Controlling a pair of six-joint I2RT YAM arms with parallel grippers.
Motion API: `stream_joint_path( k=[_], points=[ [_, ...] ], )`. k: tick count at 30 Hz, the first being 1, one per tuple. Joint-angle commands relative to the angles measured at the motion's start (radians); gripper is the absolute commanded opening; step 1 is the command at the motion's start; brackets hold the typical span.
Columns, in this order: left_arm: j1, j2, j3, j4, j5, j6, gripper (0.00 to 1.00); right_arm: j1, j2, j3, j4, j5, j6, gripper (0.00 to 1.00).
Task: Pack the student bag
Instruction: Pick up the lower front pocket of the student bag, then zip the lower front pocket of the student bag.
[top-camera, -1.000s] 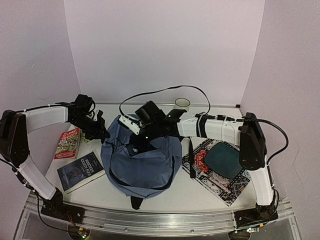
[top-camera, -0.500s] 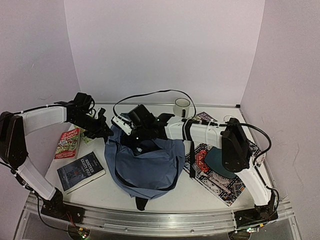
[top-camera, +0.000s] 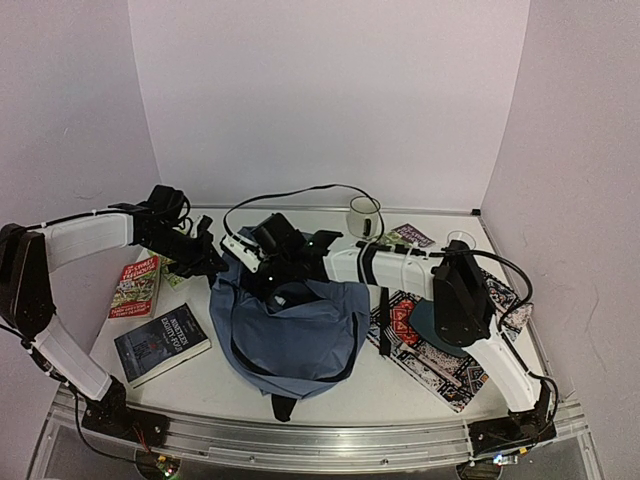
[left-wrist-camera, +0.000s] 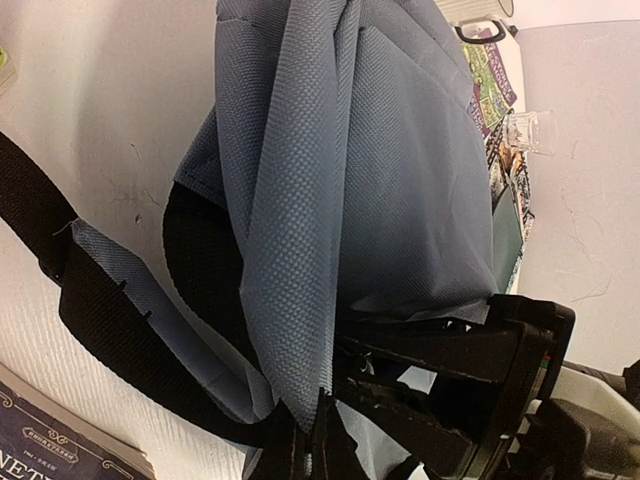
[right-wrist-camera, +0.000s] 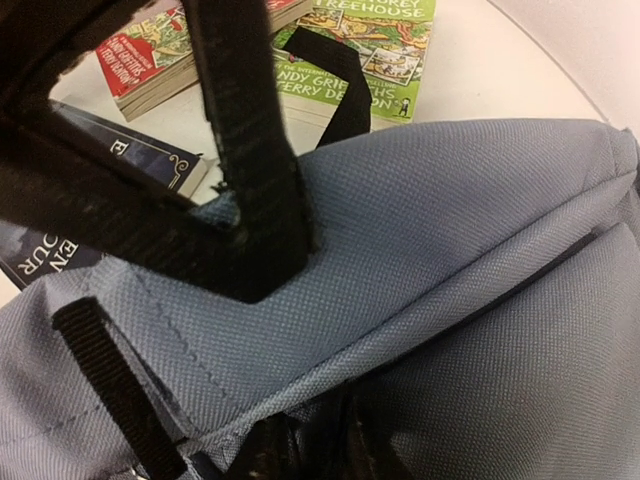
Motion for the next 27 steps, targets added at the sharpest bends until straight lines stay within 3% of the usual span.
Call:
stream_joint_path(
  k=[1,3,12,22,27],
  points=[
    [-0.012,-0.057,0.024,0.063,0.021,0.014,0.00,0.000,-0.005,0.015,-0.003,0.031,-0.003,0.07],
    [-0.011,-0.059,0.024,0.058,-0.018,0.025,0.00,-0.002,-0.034,-0.013,-0.003,0.034,-0.002,0.00],
    [0.031,-0.005,0.004,0.015,-0.271,0.063,0.00,-0.008,-0.269,-0.270,0.016,0.090,0.011,0.00],
    [0.119,0.085,-0.021,0.016,-0.376,0.049,0.00,-0.070,-0.473,-0.627,0.106,0.184,0.079,0.00],
    [0.127,0.141,-0.030,0.025,-0.434,0.061,0.00,-0.078,-0.501,-0.666,0.157,0.144,0.101,0.00]
  ],
)
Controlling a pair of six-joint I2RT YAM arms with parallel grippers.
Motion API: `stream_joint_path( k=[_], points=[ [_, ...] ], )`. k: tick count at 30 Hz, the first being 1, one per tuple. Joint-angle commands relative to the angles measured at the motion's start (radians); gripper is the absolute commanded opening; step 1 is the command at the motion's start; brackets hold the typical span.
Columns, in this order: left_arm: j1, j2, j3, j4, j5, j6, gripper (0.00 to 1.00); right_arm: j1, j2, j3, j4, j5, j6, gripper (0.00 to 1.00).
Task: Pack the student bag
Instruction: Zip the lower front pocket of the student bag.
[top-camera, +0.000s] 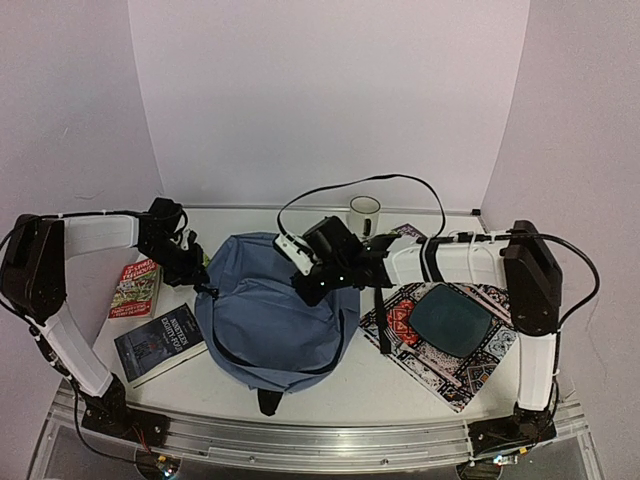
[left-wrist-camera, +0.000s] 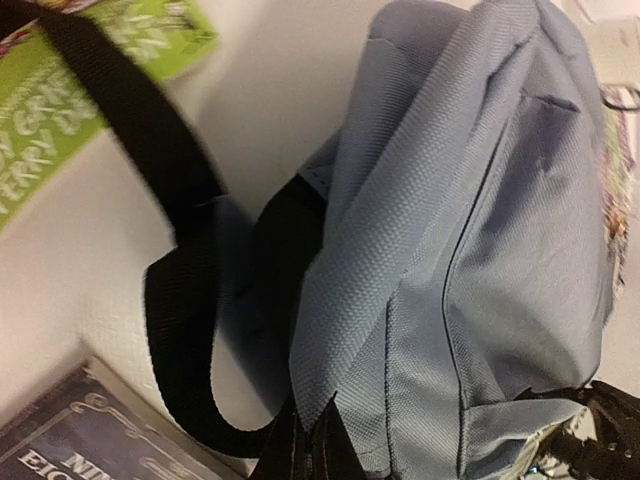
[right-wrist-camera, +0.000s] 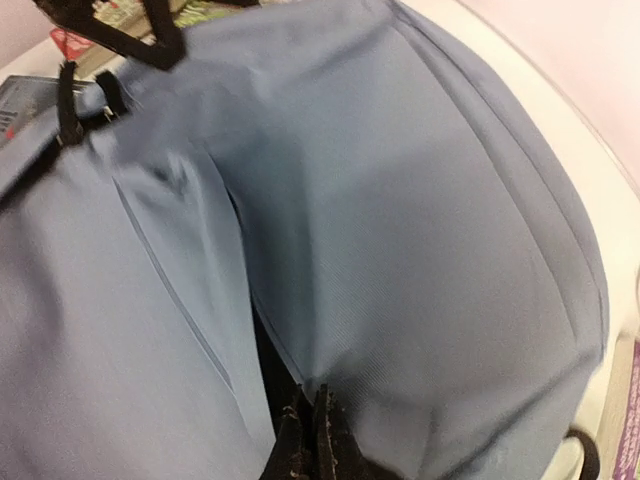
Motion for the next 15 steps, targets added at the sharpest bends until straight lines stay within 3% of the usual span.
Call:
stream_joint_path(
  k=[1,8,15],
  points=[
    [0.047,0.045,-0.013,0.043,-0.212,0.023,0.00,-0.021,-0.065,-0.020,-0.020,0.033,0.039,0.00],
    [0.095,0.082,-0.042,0.074,-0.274,0.006,0.00,-0.050,-0.107,-0.081,-0.012,0.153,0.122,0.00],
    [0.115,0.126,-0.055,0.116,-0.272,-0.012,0.00,-0.120,-0.169,-0.176,0.022,0.080,0.145,0.00]
  ],
)
